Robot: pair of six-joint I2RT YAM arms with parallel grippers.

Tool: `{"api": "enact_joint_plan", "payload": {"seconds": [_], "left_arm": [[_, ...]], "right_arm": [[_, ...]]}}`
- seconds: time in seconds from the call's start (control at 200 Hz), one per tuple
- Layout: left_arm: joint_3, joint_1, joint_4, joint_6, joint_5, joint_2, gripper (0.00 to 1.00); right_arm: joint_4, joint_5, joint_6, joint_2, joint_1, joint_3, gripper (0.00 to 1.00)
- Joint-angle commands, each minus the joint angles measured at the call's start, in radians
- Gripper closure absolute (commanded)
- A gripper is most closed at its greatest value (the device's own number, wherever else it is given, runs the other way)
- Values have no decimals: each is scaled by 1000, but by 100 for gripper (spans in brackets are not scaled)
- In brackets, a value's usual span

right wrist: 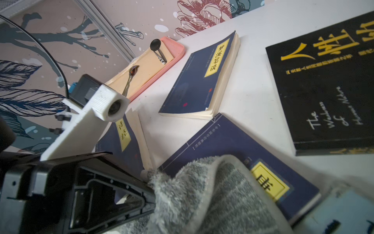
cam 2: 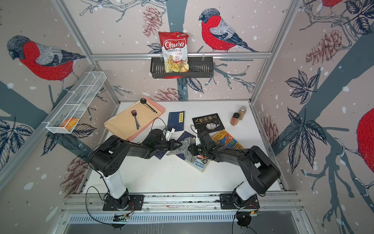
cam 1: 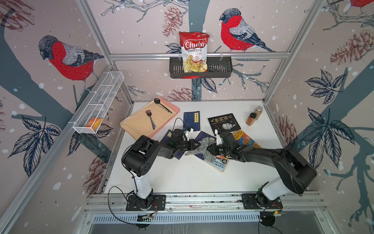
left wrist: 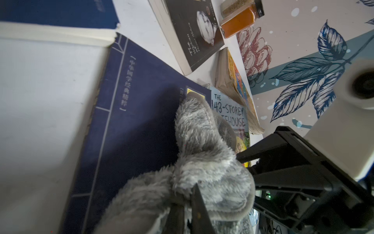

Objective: Wipe the cover of the book
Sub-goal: Adjust the cleaning item on the book.

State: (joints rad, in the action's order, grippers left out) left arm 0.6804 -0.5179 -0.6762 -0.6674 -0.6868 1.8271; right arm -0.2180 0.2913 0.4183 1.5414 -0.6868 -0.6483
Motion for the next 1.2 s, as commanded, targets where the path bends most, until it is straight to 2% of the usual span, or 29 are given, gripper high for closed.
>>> {"api": "enact_joint_plan", "payload": {"seconds": [0.0,0.285,0.555,0.66,0.896,0.976,1.101,1.196], "left_arm": [[22,-14,-82,-19,-49,-3,93],[79,-51,-54,-1,-67,-25,94],[162,-56,-76,-14,-97,-75,94],[172,-57,-61,-8,-101,-71,94],[72,-22,-9,24,3,-61,92],[51,-1,16,31,33,-63,87],[59,15,109,82,87,-83,72],[72,20,186,123,134,-109,65]], "right_arm": [[-49,28,5,-17,1,-12,74],[-107,49,3,-85,4,-22,74],[-79,-3,-23,-251,3,-13,74],[-67,-19,-38,-273,4,-15,74],[-100,-22,-40,-144,5,-38,74],[-108,-25,-39,-71,10,-64,75],[-94,-38,-43,42,25,-125,77],[-78,-42,-55,108,29,-170,77]]}}
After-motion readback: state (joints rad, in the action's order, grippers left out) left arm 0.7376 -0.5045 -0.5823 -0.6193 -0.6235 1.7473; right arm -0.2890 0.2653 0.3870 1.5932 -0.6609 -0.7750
